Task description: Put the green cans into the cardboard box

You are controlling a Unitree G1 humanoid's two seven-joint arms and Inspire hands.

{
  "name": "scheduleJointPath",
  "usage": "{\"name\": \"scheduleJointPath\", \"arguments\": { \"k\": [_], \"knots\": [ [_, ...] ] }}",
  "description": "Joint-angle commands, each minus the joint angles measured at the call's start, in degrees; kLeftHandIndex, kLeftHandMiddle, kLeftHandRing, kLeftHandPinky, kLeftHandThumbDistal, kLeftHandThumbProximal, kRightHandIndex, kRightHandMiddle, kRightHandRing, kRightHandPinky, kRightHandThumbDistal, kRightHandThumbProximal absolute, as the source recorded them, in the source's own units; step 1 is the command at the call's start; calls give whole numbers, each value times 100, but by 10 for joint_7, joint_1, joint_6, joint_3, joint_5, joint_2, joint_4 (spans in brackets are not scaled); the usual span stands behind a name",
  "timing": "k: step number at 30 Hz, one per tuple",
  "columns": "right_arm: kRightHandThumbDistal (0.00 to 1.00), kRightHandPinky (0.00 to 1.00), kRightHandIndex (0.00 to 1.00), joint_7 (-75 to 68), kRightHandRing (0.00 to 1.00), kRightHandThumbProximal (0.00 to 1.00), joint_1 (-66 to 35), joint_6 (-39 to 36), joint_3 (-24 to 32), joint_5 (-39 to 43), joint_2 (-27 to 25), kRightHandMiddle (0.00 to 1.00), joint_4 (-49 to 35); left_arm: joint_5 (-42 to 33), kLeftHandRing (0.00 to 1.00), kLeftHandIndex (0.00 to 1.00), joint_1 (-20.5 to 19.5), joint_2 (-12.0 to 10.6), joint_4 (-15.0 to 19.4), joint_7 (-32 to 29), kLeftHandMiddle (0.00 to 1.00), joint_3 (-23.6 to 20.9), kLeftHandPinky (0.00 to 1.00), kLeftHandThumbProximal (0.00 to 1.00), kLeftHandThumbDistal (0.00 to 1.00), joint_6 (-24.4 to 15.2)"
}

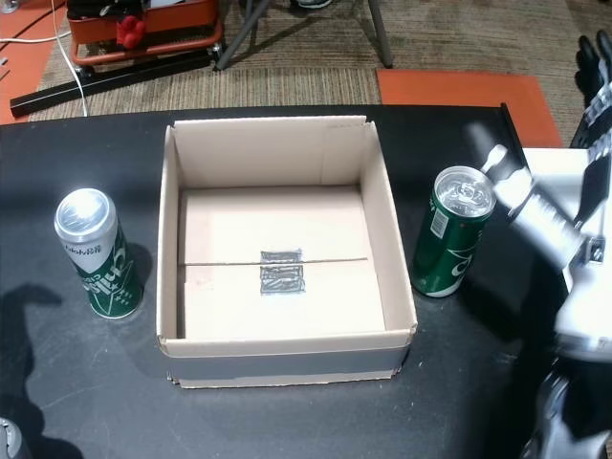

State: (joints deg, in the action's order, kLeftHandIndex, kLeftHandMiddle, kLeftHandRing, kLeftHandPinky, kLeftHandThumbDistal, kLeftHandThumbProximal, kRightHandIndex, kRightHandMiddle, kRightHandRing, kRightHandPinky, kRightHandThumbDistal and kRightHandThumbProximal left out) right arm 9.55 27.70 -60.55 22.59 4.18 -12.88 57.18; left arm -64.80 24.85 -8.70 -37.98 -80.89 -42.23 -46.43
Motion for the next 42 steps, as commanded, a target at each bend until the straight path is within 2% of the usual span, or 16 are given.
{"name": "scheduleJointPath", "arguments": {
  "k": [1,8,12,15,17,20,23,28,30,32,39,42],
  "knots": [
    [100,92,84,15,87,48,9,14,-5,22,-11,87,14,5,77,40,5,-11,-2,-3,56,-5,78,67,49,-8],
    [100,92,74,26,85,52,14,22,-16,34,-36,84,36,4,77,39,3,-14,1,-8,55,-6,80,70,48,-22],
    [100,93,73,35,86,52,3,28,-33,27,-48,86,38,-5,77,40,1,-11,-1,-22,56,-8,80,69,43,-9],
    [100,93,73,50,87,51,-14,37,-48,24,-57,85,27,4,77,40,-1,-16,4,-11,55,-8,79,75,41,-25],
    [100,93,74,61,86,52,-26,42,-58,20,-64,84,17,2,76,41,-2,-17,5,-11,56,-5,79,72,37,-16],
    [100,92,76,99,84,49,-44,48,-72,29,-74,84,0,2,75,42,-4,-13,3,-11,56,-3,78,68,39,-2],
    [100,85,67,180,78,45,-61,73,-80,66,-81,78,-21,-1,75,42,-1,-8,-4,-20,55,-8,78,66,39,-2],
    [100,79,58,280,73,48,-100,128,-95,94,-99,70,-59,-10,75,44,-5,-7,0,-25,55,-10,76,56,43,27],
    [100,77,55,302,71,49,-120,150,-98,104,-102,68,-82,-6,75,43,-4,-8,-1,-21,54,-14,76,57,46,20],
    [100,76,54,321,70,49,-138,172,-100,117,-104,67,-104,-2,75,42,-2,-6,-6,-24,55,-17,76,59,45,12],
    [100,73,51,343,68,51,-181,224,-100,139,-113,65,-159,-3,75,42,2,-3,-20,-23,55,-21,76,54,48,19],
    [100,73,49,338,68,54,-189,237,-99,139,-117,64,-174,-9,74,41,1,-6,-18,-18,54,-21,74,46,52,36]
  ]
}}
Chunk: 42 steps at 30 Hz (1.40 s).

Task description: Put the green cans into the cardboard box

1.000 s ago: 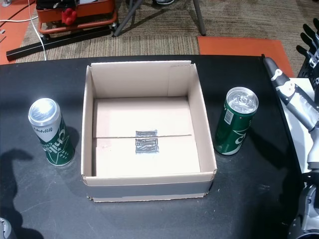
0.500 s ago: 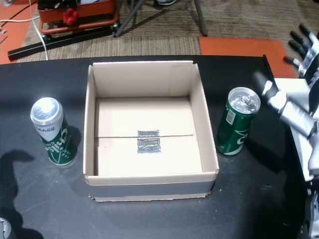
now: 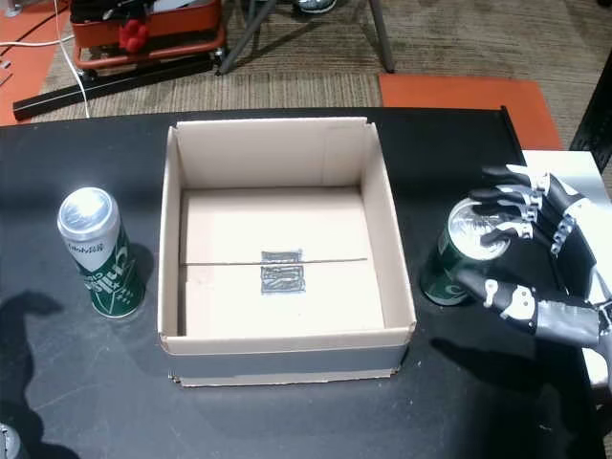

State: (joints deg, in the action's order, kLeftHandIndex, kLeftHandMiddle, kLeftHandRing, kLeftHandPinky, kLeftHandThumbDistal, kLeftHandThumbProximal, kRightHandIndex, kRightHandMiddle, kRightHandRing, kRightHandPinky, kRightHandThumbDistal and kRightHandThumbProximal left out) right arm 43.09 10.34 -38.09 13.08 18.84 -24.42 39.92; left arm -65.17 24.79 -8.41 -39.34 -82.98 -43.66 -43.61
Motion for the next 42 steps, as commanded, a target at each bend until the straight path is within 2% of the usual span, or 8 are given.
{"name": "scheduleJointPath", "arguments": {
  "k": [1,11,23,25,28,31,38,42],
  "knots": [
    [100,73,49,-2,68,55,-15,14,-3,-11,-4,64,-5,-8,74,41,3,-10,-5,4,54,-7,74,45,51,14],
    [100,73,52,-6,70,48,21,10,10,-14,-12,66,20,8,72,37,1,-31,7,43,52,-2,73,46,55,-9],
    [100,75,53,0,71,48,37,-18,18,-19,-15,67,38,0,74,40,5,-19,-3,23,54,-1,74,48,51,0],
    [100,79,58,-23,78,48,40,-56,18,-42,-19,72,49,2,73,39,8,-20,-8,24,53,-5,73,51,53,-11],
    [100,96,75,-172,98,45,49,-186,17,-209,-63,90,83,-1,71,37,8,-26,-5,30,51,-5,73,47,56,-7],
    [100,100,94,-318,100,37,58,-253,17,-354,-111,100,98,2,71,36,6,-30,-4,38,51,-4,74,47,57,-13],
    [100,100,100,-571,100,28,91,-262,-31,-550,-206,100,118,3,73,37,7,-28,-5,29,52,-4,73,50,55,-21],
    [100,100,100,-789,100,27,130,-187,-130,-722,-264,100,130,2,72,36,4,-35,3,42,51,2,73,47,57,-13]
  ]
}}
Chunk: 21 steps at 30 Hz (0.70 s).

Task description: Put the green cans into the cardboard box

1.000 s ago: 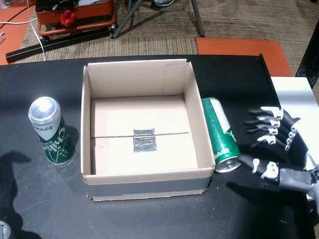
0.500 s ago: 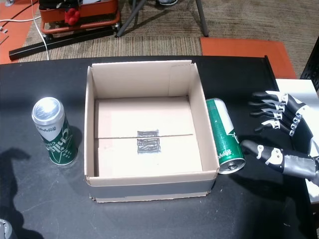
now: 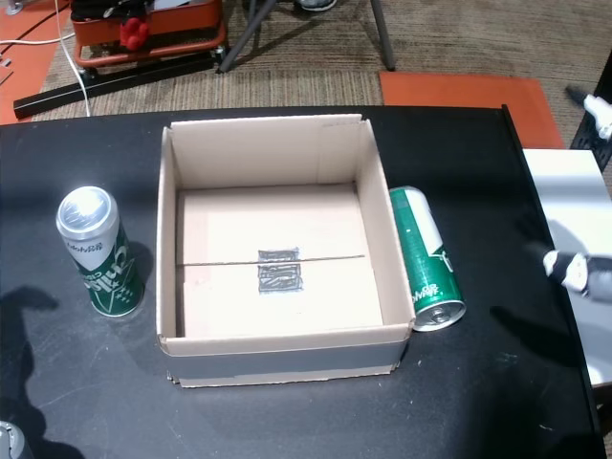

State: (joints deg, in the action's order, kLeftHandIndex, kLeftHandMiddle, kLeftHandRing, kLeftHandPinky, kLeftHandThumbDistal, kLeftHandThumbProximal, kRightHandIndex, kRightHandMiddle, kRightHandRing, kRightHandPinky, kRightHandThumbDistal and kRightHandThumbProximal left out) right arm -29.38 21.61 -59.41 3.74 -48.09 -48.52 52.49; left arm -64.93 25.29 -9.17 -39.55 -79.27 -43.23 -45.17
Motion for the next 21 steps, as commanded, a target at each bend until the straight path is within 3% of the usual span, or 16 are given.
{"name": "scheduleJointPath", "arguments": {
  "k": [1,4,9,12,17,18,21],
  "knots": [
    [100,100,100,-106,100,25,28,52,-65,-88,-33,100,9,2,71,36,-4,-29,8,9,51,0,73,47,58,3],
    [100,100,100,-167,100,26,62,90,-130,-134,-46,100,34,4,70,35,-9,-34,20,21,50,7,72,44,61,6],
    [100,100,100,-175,100,31,125,87,-207,-137,-47,100,79,3,73,36,-13,-31,24,18,51,12,73,45,56,8],
    [100,100,100,-166,100,29,164,91,-255,-153,-45,100,97,6,72,36,-15,-35,31,26,50,15,71,44,58,6],
    [100,100,100,-167,100,29,239,149,-380,-255,-44,100,108,2,72,36,-13,-37,26,17,51,16,73,47,55,2],
    [100,99,100,-163,100,27,255,156,-405,-273,-42,100,113,5,72,36,-15,-40,30,24,50,18,73,46,59,0],
    [100,95,100,-158,99,23,293,153,-457,-303,-35,100,129,14,72,35,-21,-55,50,43,49,27,72,47,56,-9]
  ]
}}
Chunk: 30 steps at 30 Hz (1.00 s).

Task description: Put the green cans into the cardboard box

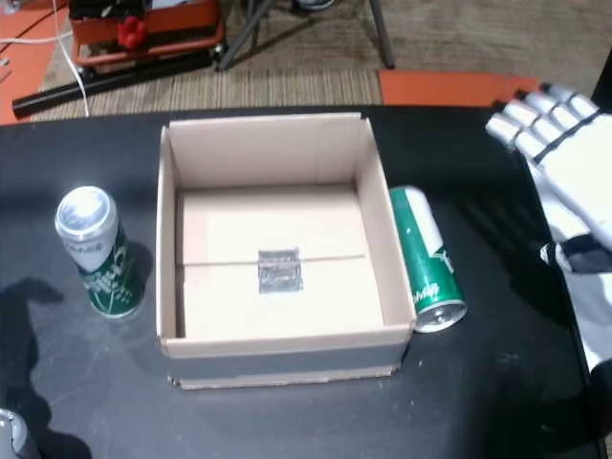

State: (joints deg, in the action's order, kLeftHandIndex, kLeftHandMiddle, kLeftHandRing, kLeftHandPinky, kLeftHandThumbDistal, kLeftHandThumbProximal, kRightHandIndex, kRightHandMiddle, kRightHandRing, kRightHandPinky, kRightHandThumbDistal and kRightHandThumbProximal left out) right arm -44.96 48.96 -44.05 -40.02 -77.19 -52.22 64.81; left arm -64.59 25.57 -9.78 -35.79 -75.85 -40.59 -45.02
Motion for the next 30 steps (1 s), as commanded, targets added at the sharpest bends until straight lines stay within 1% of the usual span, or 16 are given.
{"name": "scheduleJointPath", "arguments": {
  "k": [1,3,5,7,10,13,14,15,16,17,19,24,26,27,28,30],
  "knots": [
    [100,94,100,-12,98,23,27,-1,-35,-20,4,100,10,10,71,34,-24,-52,16,14,49,2,72,47,58,-13],
    [100,96,100,-30,99,23,43,4,-70,-42,7,100,18,8,70,34,-24,-49,14,13,48,2,73,47,59,-16],
    [100,96,100,-47,99,23,56,2,-102,-59,10,100,24,5,71,35,-28,-44,14,7,49,5,73,47,56,-7],
    [100,97,100,-53,99,24,65,-6,-124,-65,11,100,27,5,71,35,-34,-44,20,8,49,8,72,46,58,-2],
    [100,98,100,-59,100,30,72,-13,-146,-67,11,100,27,0,71,36,-34,-45,21,1,49,6,72,49,56,-2],
    [100,98,100,-69,100,30,73,-22,-157,-62,8,100,26,-13,72,38,-36,-43,23,-15,50,5,72,46,53,16],
    [100,99,100,-71,100,32,74,-27,-161,-60,7,100,27,-14,71,38,-35,-46,24,-15,49,3,73,47,54,13],
    [100,99,100,-74,100,31,74,-30,-165,-60,6,100,29,-16,72,38,-34,-48,23,-21,50,0,73,48,51,9],
    [100,99,100,-77,99,32,76,-32,-169,-62,5,100,30,-17,72,38,-33,-50,22,-24,50,-2,73,50,51,6],
    [100,99,100,-78,99,32,77,-34,-173,-64,5,100,32,-18,73,38,-32,-52,21,-28,50,-4,74,51,49,3],
    [99,100,100,-81,100,32,84,-35,-188,-73,6,100,38,-18,73,37,-33,-55,23,-28,50,-3,73,52,51,4],
    [99,100,100,-106,100,31,101,-10,-222,-89,19,100,59,-14,72,37,-38,-68,36,-27,49,6,72,51,49,-3],
    [100,100,100,-109,100,32,111,-3,-232,-93,29,100,66,-9,72,35,-38,-75,39,-19,48,8,72,53,53,-19],
    [100,100,100,-111,100,30,115,0,-235,-93,35,100,70,-8,72,35,-38,-77,39,-17,49,10,72,54,50,-26],
    [100,100,100,-112,100,29,118,2,-238,-92,41,100,74,-11,72,36,-36,-76,37,-21,49,10,74,56,47,-27],
    [100,100,100,-114,100,30,123,7,-243,-91,52,100,81,-16,72,36,-34,-74,33,-26,49,11,75,58,49,-31]
  ]
}}
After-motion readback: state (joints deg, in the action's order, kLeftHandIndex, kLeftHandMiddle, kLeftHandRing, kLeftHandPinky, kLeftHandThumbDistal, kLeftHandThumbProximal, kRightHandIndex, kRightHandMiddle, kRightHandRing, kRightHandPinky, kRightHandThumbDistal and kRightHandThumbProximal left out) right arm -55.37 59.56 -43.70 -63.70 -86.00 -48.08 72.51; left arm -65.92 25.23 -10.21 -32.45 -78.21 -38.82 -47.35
